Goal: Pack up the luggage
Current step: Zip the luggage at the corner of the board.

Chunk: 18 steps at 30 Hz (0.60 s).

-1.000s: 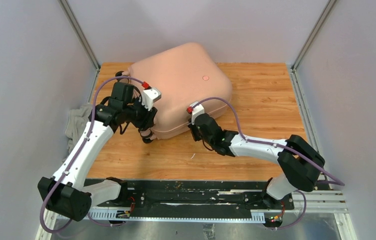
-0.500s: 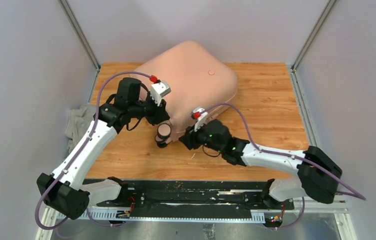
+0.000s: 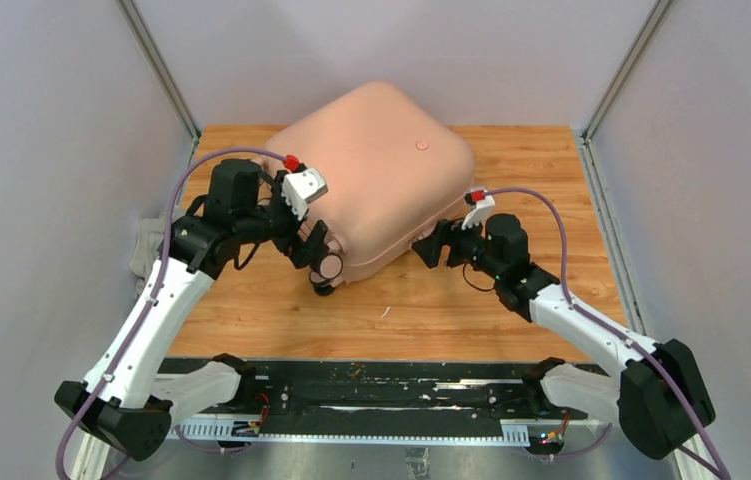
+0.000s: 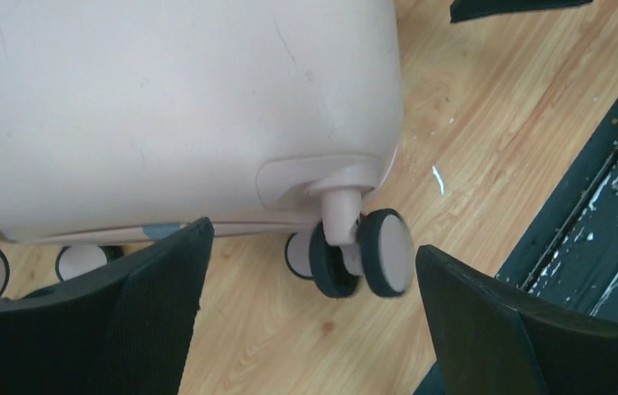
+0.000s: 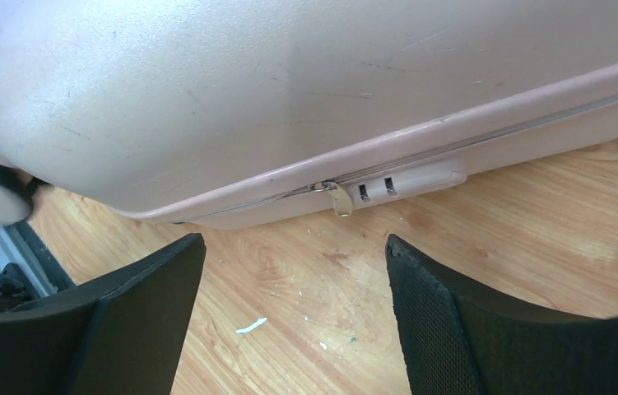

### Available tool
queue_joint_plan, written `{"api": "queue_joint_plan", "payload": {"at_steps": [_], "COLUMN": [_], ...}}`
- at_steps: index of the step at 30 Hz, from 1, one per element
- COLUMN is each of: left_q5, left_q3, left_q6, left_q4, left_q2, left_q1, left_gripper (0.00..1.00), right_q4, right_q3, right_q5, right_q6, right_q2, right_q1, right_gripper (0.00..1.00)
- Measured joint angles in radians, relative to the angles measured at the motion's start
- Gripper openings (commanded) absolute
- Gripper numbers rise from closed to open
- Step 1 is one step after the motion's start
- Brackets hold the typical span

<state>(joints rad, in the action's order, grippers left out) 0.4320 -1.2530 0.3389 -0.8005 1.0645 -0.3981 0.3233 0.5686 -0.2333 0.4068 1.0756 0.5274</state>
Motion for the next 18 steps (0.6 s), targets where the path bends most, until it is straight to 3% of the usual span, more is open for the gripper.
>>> {"api": "queue_joint_plan", "payload": {"at_steps": [7,18], "left_q5": [0.022,0.083], "left_q3": [0.101,0.162], "left_q6": [0.063,0.066], "left_q4": [-0.058,-0.049], "left_q2": [-0.033,0.105], "left_q1": [0.006,0.006], "left_gripper": [1.0,1.0], "right_q4": [-0.025,-0.031], "right_q3": [0.069,0.111], "right_q5": [-0.119,-0.194], "right_q6": [-0.021,-0.038], "right_q2": [0.106,0.195], "right_q1": [-0.018,-0.018], "right_gripper": [0.8,0.75]}}
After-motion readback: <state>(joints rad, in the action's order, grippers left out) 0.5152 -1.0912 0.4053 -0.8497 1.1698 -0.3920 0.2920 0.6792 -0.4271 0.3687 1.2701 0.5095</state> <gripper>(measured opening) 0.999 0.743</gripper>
